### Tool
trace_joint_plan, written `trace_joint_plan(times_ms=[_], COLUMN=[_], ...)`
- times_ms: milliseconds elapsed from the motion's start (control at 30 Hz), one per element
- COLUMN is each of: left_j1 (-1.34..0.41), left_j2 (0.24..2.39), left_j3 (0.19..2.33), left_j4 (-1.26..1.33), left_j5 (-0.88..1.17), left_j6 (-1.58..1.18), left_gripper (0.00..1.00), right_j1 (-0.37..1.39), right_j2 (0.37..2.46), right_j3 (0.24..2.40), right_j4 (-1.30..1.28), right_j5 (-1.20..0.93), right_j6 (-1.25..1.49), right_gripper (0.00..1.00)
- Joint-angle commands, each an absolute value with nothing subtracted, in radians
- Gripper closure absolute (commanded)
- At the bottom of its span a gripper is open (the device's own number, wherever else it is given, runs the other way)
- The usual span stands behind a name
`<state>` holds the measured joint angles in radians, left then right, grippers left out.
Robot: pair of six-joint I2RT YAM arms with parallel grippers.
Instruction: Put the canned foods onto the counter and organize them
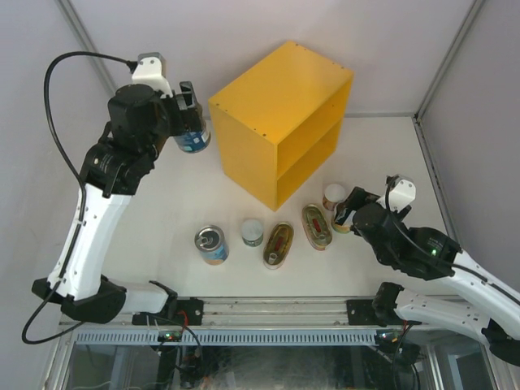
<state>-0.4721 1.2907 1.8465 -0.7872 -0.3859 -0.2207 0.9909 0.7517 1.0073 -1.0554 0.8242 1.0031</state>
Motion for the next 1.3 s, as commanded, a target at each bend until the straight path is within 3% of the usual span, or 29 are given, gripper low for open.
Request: trace_joint_plan(times_ms=[0,200,467,733,1267], left_j1=[-0.478,-0.508,-0.511,-0.523,-0.523], left_j2=[1.321,1.429,1.505,1.65,1.817], left_j3=[2.04,2.203,2.214,2.396,2.472], left_j4=[-0.581,-0.584,-0.501,-0.481,-0.372], left_j5=[-0.373,-0.341,-0.329,-0.313,-0.222], left_j6=[-0.165,-0.135,-0.154,-0.144,-0.183], left_gripper=[1.0,1.0,1.0,1.0,1.0], right_j1=[0.995,0.982,0.955,0.905,0.872], right_j2=[0.749,0.8,0.871,0.908,1.001], right_j3=[1.052,1.081,1.117,1.142,1.214], right_j4=[-0.959,-0.895,-0.792,-0.678,-0.596], right_j5=[0.825,0.816,0.78,0.676,0.627], right_j6=[0.931,0.888,0.837,0.822,0.791], right_gripper=[0.06,0.06,0.06,0.06,0.07])
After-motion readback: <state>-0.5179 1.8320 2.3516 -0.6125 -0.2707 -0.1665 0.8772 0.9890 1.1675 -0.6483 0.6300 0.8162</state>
